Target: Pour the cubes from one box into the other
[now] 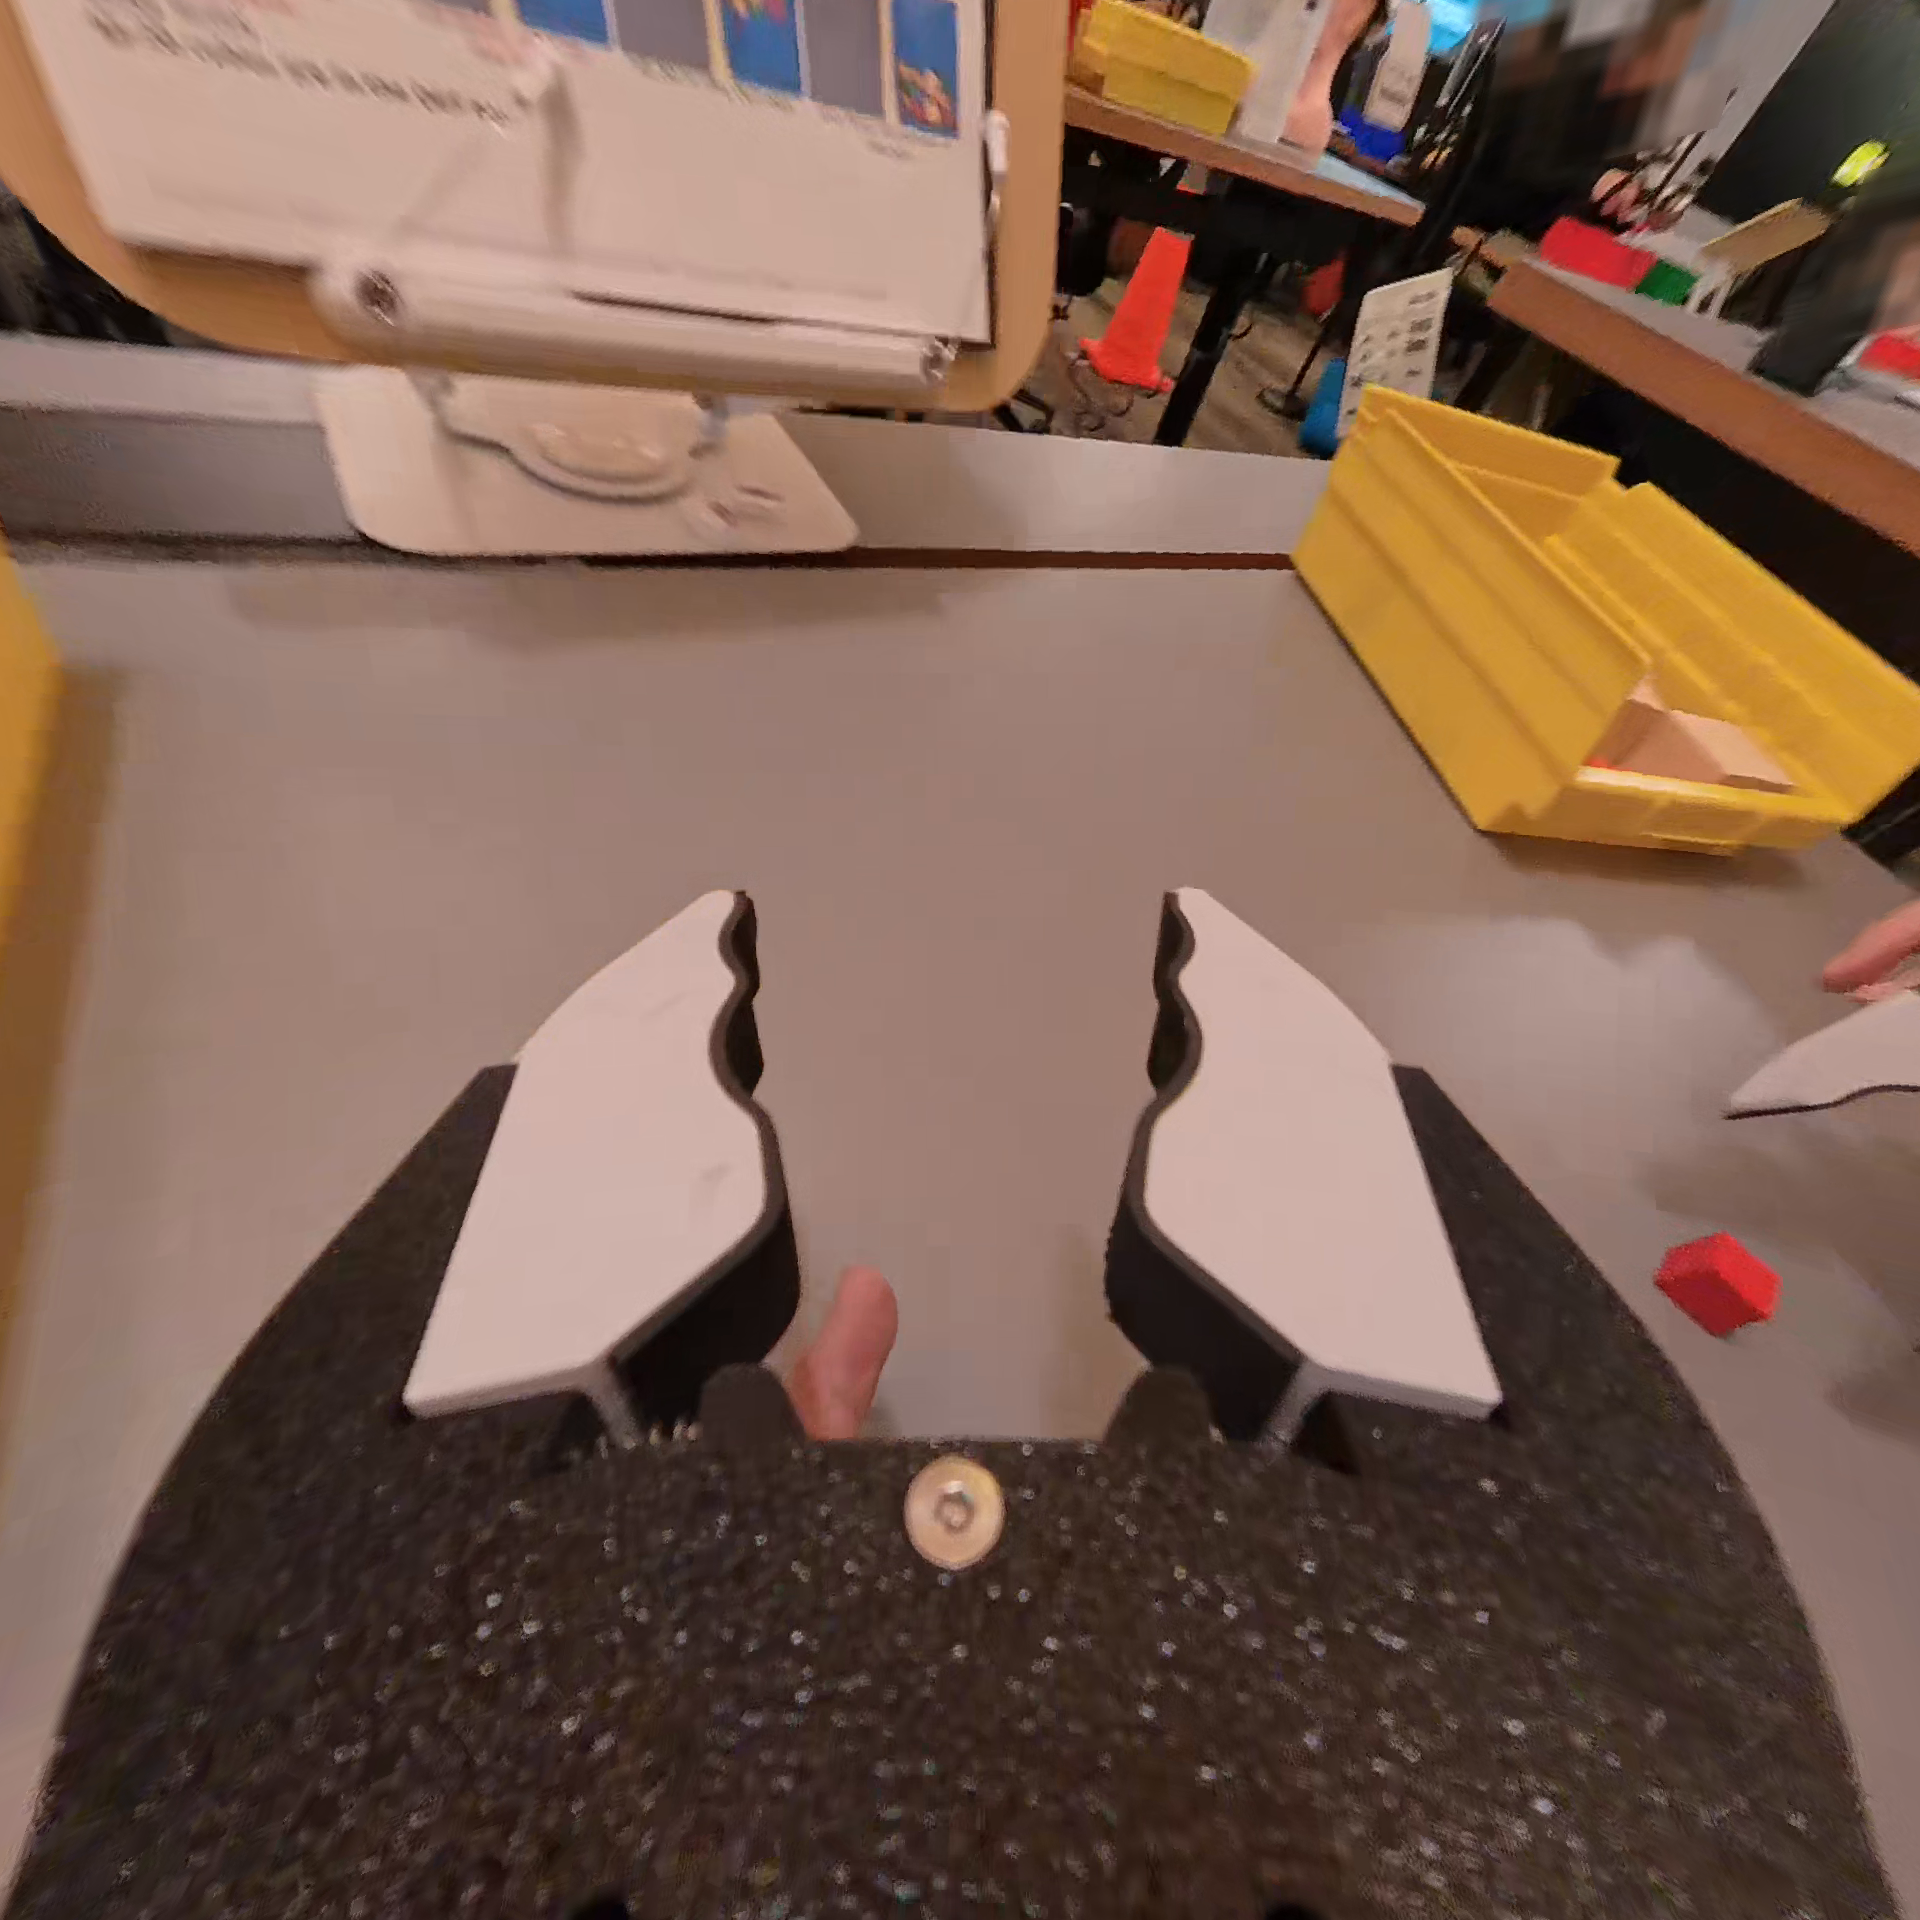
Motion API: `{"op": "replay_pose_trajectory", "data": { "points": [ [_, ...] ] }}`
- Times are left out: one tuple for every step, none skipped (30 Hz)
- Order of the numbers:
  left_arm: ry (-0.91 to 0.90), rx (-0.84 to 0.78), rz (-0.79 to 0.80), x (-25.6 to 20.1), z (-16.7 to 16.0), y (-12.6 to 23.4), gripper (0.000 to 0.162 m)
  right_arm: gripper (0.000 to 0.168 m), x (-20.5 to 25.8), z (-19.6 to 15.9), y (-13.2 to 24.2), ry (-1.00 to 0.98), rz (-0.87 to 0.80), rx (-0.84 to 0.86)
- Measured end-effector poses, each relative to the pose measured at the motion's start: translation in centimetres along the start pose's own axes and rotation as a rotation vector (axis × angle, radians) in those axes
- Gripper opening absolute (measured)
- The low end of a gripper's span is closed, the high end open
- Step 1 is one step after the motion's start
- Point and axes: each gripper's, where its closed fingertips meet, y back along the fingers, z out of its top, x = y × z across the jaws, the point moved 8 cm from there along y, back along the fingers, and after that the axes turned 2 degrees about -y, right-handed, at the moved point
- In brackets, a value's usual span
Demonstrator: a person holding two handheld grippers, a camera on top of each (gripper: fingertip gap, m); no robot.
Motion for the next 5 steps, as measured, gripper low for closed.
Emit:
{"op": "replay_pose_trajectory", "data": {
  "points": [
    [0.021,0.005,-0.016,-0.7,-1.0,-0.4,0.071,0.072,0.1,0.0,-0.5,0.015,0.015,0.004],
    [0.038,0.02,-0.024,-1.3,-2.0,-0.7,0.069,0.066,0.1,-0.1,-0.9,0.028,0.028,0.009],
    [0.044,0.035,-0.027,-1.8,-2.7,-0.9,0.068,0.059,0.0,-0.1,-1.3,0.037,0.04,0.016],
    [0.035,0.046,-0.032,-2.3,-3.3,-0.9,0.067,0.053,0.1,0.0,-1.6,0.046,0.066,0.016],
    [0.017,0.058,-0.036,-2.7,-3.6,-0.9,0.067,0.05,0.1,0.1,-1.7,0.055,0.091,0.004]
  ]
}}
